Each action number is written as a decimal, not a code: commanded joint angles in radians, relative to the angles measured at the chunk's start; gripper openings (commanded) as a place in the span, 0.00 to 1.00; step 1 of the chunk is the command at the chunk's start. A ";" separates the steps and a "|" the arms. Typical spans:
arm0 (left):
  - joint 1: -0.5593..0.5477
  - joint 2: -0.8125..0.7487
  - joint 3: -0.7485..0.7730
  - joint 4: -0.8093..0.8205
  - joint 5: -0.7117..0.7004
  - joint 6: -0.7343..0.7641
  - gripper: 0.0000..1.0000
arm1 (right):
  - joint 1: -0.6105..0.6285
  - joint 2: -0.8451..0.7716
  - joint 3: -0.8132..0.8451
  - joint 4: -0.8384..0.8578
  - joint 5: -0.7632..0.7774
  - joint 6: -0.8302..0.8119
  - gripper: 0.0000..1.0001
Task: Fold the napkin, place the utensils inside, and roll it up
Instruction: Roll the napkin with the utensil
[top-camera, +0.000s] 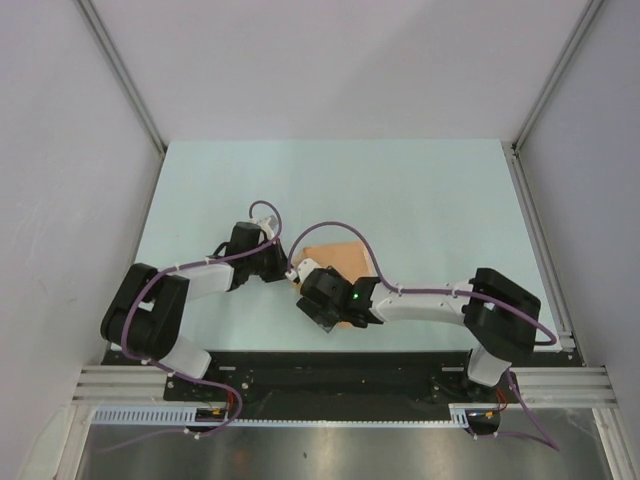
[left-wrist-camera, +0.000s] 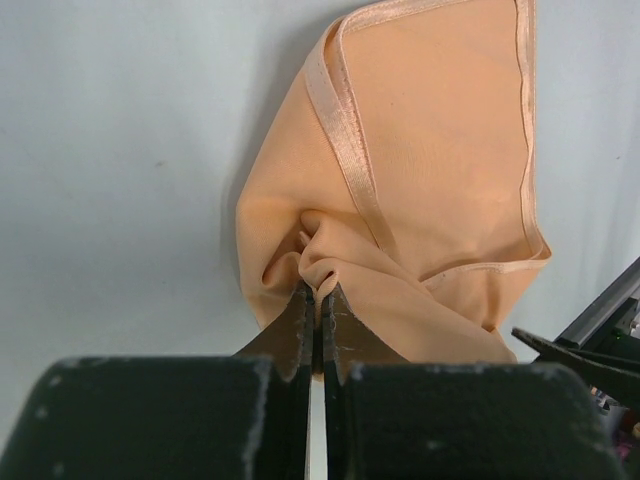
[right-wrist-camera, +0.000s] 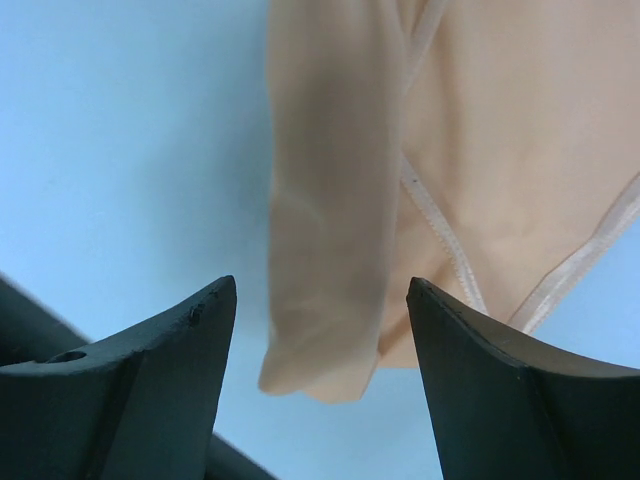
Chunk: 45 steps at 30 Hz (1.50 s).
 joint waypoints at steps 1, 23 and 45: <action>0.000 0.012 0.013 -0.065 -0.037 0.040 0.00 | 0.026 0.051 0.008 0.042 0.172 -0.034 0.72; 0.001 -0.148 0.035 -0.093 -0.146 0.051 0.62 | -0.269 0.040 -0.139 0.197 -0.711 0.047 0.00; -0.005 -0.034 -0.048 0.050 0.009 0.040 0.66 | -0.414 0.278 0.011 0.075 -1.151 -0.057 0.00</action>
